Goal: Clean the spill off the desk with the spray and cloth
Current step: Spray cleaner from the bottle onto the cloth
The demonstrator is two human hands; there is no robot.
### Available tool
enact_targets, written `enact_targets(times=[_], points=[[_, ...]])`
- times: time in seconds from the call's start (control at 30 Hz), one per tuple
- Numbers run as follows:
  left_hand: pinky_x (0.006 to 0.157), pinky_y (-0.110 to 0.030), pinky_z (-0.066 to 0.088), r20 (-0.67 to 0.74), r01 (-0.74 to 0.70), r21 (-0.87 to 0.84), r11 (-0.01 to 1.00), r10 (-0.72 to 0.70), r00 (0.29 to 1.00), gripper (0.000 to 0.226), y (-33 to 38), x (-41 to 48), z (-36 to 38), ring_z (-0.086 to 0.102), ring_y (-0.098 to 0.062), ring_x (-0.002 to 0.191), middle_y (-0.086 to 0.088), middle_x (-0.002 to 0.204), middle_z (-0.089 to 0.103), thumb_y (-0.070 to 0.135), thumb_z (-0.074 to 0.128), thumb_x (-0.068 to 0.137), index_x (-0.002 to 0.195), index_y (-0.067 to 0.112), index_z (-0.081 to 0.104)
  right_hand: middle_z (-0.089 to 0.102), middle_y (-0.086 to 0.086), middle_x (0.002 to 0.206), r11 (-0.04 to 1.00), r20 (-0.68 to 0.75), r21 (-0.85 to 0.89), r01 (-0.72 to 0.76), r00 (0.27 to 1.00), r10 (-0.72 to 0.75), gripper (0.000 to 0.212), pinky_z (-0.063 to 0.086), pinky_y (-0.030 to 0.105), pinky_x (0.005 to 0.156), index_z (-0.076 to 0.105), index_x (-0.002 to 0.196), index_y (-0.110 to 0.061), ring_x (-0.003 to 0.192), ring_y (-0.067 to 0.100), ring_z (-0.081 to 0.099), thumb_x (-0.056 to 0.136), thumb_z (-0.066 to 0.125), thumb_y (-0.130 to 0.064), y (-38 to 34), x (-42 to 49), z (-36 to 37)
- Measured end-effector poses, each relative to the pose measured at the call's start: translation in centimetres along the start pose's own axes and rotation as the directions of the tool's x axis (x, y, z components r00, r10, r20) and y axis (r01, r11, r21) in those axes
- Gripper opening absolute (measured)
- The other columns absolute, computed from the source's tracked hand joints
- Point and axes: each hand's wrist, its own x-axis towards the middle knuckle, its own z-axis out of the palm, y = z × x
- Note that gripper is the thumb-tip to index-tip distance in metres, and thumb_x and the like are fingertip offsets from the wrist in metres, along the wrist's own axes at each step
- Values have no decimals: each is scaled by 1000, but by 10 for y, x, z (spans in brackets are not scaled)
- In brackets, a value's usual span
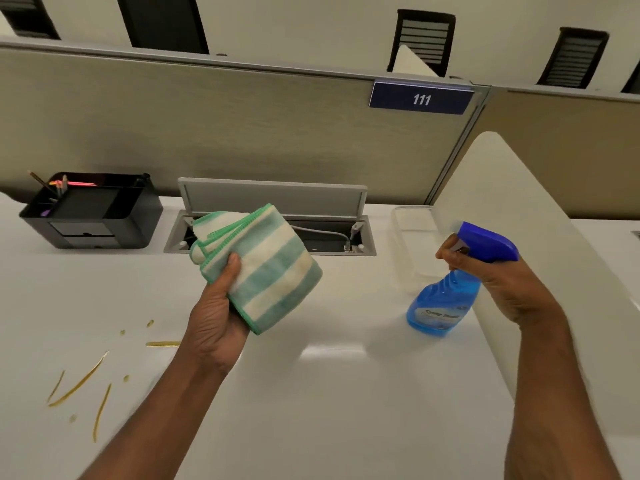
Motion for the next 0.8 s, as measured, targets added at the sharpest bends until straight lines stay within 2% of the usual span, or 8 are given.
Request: enact_targets(times=[0.17,0.3,0.4,0.5,0.57,0.63,0.73,0.8], points=[[94,-57,57,-15,-1,-26,1000,0,1000,47,1,-4,-4,67,-27,124,-3,136,70,29,63,96,142,24,55,77,-4,103,999,-34,33,-15,999,16,31,60,20,71,77,96,-30,98,13,72,66,82,-26,5,0,-1],[91,-56,59,-14,-1,-34,999,1,1000,45,0,-10,-5,68,-27,122,-3,135,71,28,63,95,140,25,57,76,-12,95,997,-199,52,59,979,-47,31,59,18,70,75,95,-31,92,6,72,65,83,-30,13,-9,3],[91,-56,59,-11,-4,-33,999,4,1000,42,-1,-14,-6,68,-27,122,-3,134,71,28,62,97,139,25,58,74,-14,93,997,-322,25,73,945,-61,42,57,29,79,72,104,-19,90,4,70,66,84,-33,21,-13,11],[89,-55,61,-2,-3,-36,999,3,1000,42,-3,-18,-7,69,-26,121,-3,134,71,28,62,97,139,24,58,68,-11,93,1000,-465,12,17,885,-9,52,54,33,85,64,105,-28,86,-1,66,62,86,-47,26,-21,27],[88,-54,61,3,-1,-35,999,1,1000,41,-4,-21,-7,69,-26,121,-3,134,71,28,61,98,139,24,58,63,-7,116,1000,-576,-4,-7,817,4,69,47,36,98,55,123,-25,105,-2,61,66,86,-50,35,-34,44],[88,-55,61,5,4,-34,999,-3,1000,41,-5,-25,-8,69,-27,121,-3,133,72,27,62,97,138,24,59,54,-3,138,1000,-722,5,-20,692,18,79,39,37,109,45,137,-24,127,5,50,73,83,-50,45,-55,70],[89,-55,60,4,16,-21,1000,-16,1000,44,-6,-32,-11,68,-28,122,-4,133,71,28,63,95,139,24,59,62,5,122,994,-888,111,-6,449,102,48,50,41,101,55,118,-18,116,17,58,82,78,-41,60,-92,124],[93,-57,58,5,25,6,1000,-25,1000,46,-7,-38,-15,67,-28,124,-4,135,70,29,64,95,140,24,58,65,2,101,986,-884,166,-7,442,152,22,56,37,87,59,102,-20,102,24,63,87,73,-27,61,-110,165]])
